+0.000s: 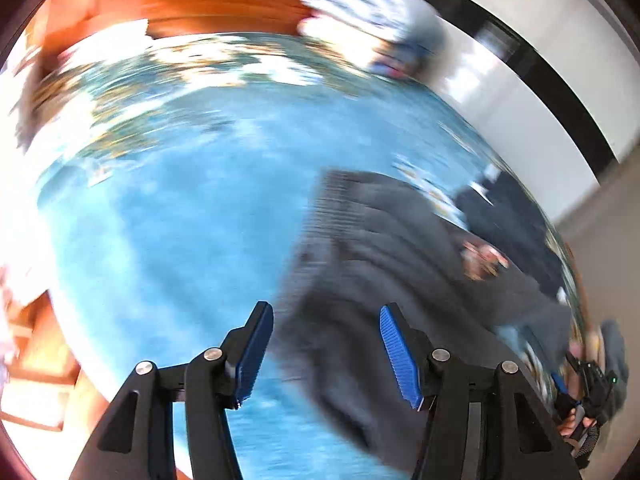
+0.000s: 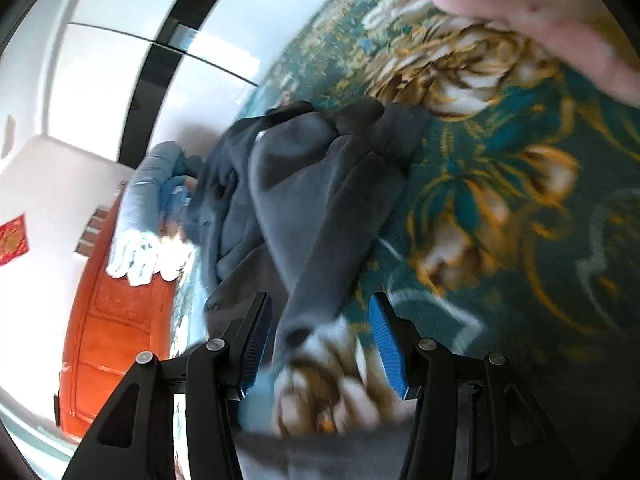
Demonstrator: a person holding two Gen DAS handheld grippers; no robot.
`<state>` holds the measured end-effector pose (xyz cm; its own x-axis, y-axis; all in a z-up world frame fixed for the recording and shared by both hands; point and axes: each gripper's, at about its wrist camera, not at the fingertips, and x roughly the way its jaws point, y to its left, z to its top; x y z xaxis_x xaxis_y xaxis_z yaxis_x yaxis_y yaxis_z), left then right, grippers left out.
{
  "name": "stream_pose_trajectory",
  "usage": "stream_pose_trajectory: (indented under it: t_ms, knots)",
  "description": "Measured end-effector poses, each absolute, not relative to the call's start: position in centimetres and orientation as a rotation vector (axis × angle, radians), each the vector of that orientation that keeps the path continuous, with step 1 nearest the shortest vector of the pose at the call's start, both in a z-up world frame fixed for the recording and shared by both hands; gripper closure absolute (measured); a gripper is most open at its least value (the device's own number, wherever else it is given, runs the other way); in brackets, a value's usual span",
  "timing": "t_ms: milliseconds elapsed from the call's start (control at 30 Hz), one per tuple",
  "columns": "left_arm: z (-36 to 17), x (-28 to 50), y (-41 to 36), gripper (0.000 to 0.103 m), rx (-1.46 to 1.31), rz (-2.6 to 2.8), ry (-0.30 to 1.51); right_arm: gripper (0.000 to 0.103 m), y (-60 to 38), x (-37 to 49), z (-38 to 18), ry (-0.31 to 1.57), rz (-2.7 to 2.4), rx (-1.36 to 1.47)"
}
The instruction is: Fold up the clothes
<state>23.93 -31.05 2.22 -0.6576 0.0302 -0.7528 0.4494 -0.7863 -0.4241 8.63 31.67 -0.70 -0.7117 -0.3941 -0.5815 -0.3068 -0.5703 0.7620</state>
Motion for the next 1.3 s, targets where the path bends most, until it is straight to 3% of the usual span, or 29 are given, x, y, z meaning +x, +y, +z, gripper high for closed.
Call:
stream_pose_trajectory:
  t_ms: [167, 200, 233, 267, 300, 400, 533, 667, 867, 1000, 1300]
  knots:
    - [-0.7, 25.5, -32.9, 0.043, 1.192, -2.418, 1.01, 0.051, 31.9, 5.2, -0.8, -1.413, -2.604, 1.3]
    - [-1.4, 25.5, -33.0, 0.043, 1.212, -2.417, 1.06, 0.055, 31.9, 4.7, -0.6, -1.399, -2.617, 1.32]
    - [-2.0, 25.6, -33.2, 0.043, 1.231, -2.414, 1.109, 0.066, 31.7, 4.2, -0.2, -1.366, -2.621, 1.333]
    - [-2.7, 25.7, -33.3, 0.043, 1.25, -2.411, 1.16, 0.09, 31.5, 3.7, 0.3, -1.321, -2.623, 1.34]
    - [-3.1, 25.6, -33.3, 0.043, 1.259, -2.41, 1.193, 0.094, 31.3, 3.5, 1.2, -1.27, -2.643, 1.33]
    - [-3.8, 25.5, -33.1, 0.043, 1.252, -2.429, 1.274, 0.096, 31.0, 4.5, 5.1, -1.092, -2.778, 1.14]
    - [-3.9, 25.0, -32.5, 0.043, 1.246, -2.46, 1.285, 0.096, 32.2, 6.7, 8.4, -0.896, -2.996, 0.893]
    - [-3.8, 24.5, -32.0, 0.043, 1.244, -2.467, 1.279, 0.096, 33.8, 5.2, 2.9, -0.893, -2.978, 1.265]
    - [-4.0, 23.5, -31.4, 0.042, 1.248, -2.481, 1.321, 0.093, 33.6, 4.9, 3.0, -0.822, -2.965, 1.321]
    - [-4.3, 23.1, -31.0, 0.043, 1.242, -2.485, 1.343, 0.077, 33.9, 5.6, 4.9, -0.806, -2.908, 1.359]
    - [-4.5, 23.3, -29.9, 0.045, 1.207, -2.518, 1.316, 0.058, 37.9, 19.2, 9.0, -0.94, -2.781, 1.146]
